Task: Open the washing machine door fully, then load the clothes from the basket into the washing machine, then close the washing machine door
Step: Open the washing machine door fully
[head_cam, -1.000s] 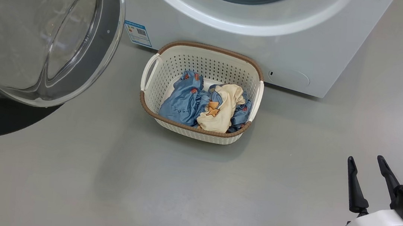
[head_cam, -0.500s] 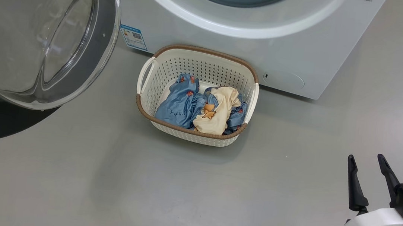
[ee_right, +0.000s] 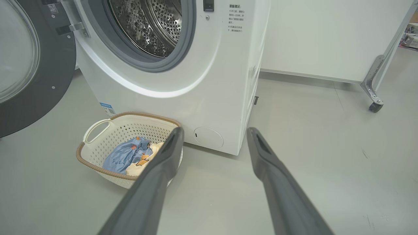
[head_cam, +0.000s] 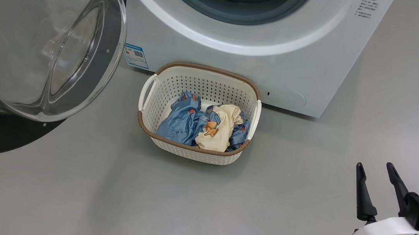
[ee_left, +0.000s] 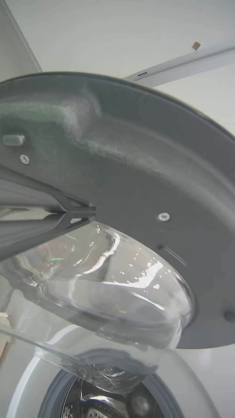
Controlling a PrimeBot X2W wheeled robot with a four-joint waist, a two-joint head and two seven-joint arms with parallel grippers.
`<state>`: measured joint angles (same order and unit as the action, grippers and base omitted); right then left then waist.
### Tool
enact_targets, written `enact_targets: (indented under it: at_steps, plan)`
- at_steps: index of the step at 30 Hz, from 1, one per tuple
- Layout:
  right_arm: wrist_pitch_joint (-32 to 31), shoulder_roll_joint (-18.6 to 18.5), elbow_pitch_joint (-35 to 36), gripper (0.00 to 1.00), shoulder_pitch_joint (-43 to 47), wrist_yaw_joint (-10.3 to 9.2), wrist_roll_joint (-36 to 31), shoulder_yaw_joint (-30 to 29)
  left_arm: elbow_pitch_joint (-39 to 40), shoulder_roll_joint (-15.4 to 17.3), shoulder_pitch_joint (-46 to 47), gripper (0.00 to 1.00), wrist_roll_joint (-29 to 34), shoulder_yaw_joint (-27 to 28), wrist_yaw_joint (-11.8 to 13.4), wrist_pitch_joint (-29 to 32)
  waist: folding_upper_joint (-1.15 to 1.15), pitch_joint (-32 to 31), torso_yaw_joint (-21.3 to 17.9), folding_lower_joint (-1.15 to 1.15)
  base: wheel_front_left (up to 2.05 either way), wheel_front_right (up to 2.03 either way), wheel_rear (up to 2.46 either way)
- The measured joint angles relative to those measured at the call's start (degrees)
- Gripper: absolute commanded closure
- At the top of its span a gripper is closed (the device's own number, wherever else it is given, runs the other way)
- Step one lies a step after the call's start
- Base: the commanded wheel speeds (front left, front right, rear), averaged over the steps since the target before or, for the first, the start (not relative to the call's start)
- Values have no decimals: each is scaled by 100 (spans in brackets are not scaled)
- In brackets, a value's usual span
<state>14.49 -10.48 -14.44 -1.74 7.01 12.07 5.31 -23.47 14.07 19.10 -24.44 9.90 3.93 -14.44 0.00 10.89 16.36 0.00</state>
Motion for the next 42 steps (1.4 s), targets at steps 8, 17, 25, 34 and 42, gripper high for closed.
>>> enact_targets:
  at_steps: [8,17,25,34,42]
  plan:
    - [0,107,-20,0,23,0,0,26,537,-36,-64,83,226,-159,-209,-1,0,-227,-113,0,0,0,0]
    - [0,169,-10,0,110,0,0,53,954,-296,-629,0,404,-333,-377,-1,0,-375,-324,0,0,0,0]
    - [0,194,-7,0,119,0,1,27,1287,-589,-915,0,547,-505,-486,-1,0,-441,-487,0,0,0,0]
    - [0,271,-8,0,149,0,1,37,1321,-782,-1513,0,605,-712,-603,-1,0,-567,-716,0,0,0,0]
    - [0,308,30,0,224,0,1,66,1350,-857,-1912,0,770,-795,-645,0,0,-680,-977,0,0,0,0]
